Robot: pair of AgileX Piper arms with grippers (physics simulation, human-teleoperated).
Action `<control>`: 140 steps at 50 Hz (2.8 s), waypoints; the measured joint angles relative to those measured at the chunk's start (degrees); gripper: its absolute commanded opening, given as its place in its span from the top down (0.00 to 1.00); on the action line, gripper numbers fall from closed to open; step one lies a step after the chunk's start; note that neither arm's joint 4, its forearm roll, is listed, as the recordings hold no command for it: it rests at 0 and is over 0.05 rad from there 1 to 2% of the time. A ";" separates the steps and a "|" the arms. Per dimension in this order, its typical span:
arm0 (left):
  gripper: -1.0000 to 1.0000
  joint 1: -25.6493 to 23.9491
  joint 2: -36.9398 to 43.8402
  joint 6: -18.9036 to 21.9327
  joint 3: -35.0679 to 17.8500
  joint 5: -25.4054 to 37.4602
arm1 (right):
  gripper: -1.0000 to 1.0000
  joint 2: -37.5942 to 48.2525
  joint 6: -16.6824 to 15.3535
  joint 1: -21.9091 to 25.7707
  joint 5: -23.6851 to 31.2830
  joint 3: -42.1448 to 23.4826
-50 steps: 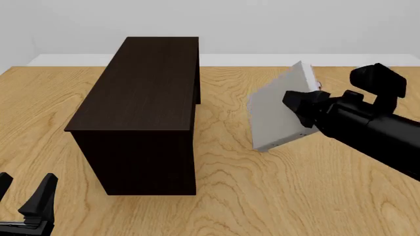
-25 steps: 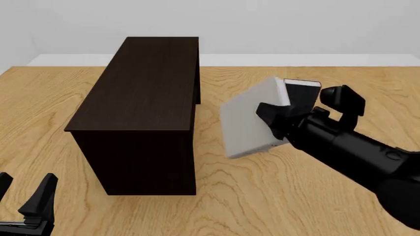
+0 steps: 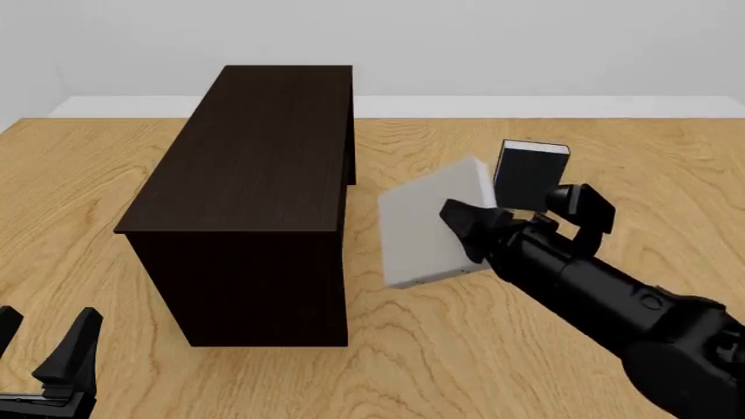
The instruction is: Pick up the book on the right and place it under the cabinet shelf.
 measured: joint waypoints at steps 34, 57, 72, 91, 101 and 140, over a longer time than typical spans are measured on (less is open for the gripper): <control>0.00 0.00 0.00 0.00 0.00 0.00 | 1.00 17.31 4.94 -2.24 -17.66 1.10; 0.00 0.00 0.00 0.00 0.00 0.00 | 1.00 26.76 7.46 -2.52 -26.36 0.35; 0.00 0.00 0.00 0.00 0.00 0.00 | 1.00 33.06 10.18 -1.68 -32.78 0.27; 0.00 0.00 0.00 0.00 0.00 0.00 | 1.00 39.98 12.87 -0.73 -39.52 0.48; 0.00 0.00 0.00 0.00 0.00 0.00 | 1.00 42.63 13.37 -0.81 -41.48 0.59; 0.00 0.00 0.00 0.00 0.00 0.00 | 0.00 48.44 14.70 -3.08 -45.81 0.74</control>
